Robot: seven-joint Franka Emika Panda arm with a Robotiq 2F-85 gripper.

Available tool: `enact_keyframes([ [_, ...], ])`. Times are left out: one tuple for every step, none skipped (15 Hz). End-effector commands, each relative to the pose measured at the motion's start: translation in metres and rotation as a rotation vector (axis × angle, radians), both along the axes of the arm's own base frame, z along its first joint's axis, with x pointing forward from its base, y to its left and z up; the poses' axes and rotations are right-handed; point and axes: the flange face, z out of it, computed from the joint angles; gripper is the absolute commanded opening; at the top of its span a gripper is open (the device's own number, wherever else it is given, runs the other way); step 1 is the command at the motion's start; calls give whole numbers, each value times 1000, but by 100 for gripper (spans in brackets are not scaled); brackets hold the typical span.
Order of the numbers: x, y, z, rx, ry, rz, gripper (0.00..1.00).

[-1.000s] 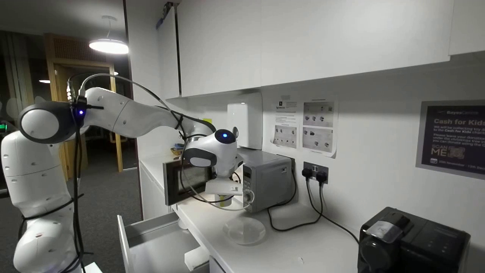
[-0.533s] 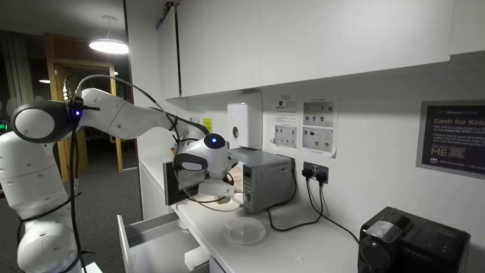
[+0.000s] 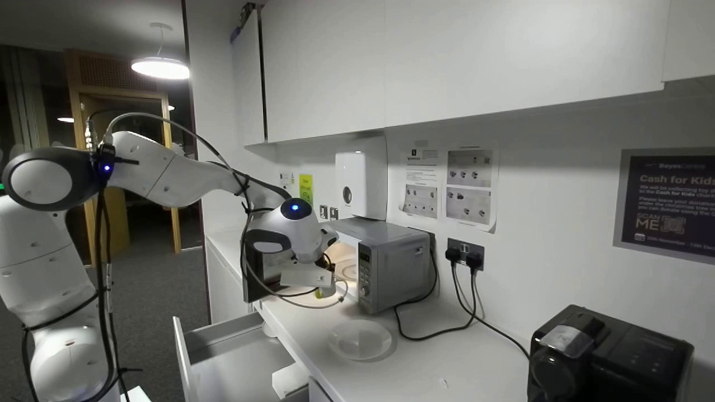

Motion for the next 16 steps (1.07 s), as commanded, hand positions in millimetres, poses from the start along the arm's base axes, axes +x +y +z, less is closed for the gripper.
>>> enact_keyframes([
  [-12, 19, 13, 12, -50, -48, 4],
  [-2, 9, 0, -2, -3, -11, 18],
  [-2, 13, 0, -1, -4, -13, 18],
  [-3, 15, 0, 0, -4, -12, 18],
  [-3, 15, 0, 1, -4, -12, 18],
  [-3, 15, 0, 1, -4, -12, 18],
  [-3, 15, 0, 1, -4, -12, 18],
  [-3, 15, 0, 1, -4, -12, 18],
  [-3, 15, 0, 2, -4, -12, 18],
  [-3, 15, 0, 2, -4, -13, 18],
  [-3, 15, 0, 2, -4, -13, 18],
  [-3, 15, 0, 2, -4, -13, 18],
  [-3, 15, 0, 2, -4, -13, 18],
  [-3, 15, 0, 1, -19, -37, 4],
  [-2, 16, -3, 2, -13, -57, 4],
  [-1, 17, -6, 6, -15, -72, 4],
])
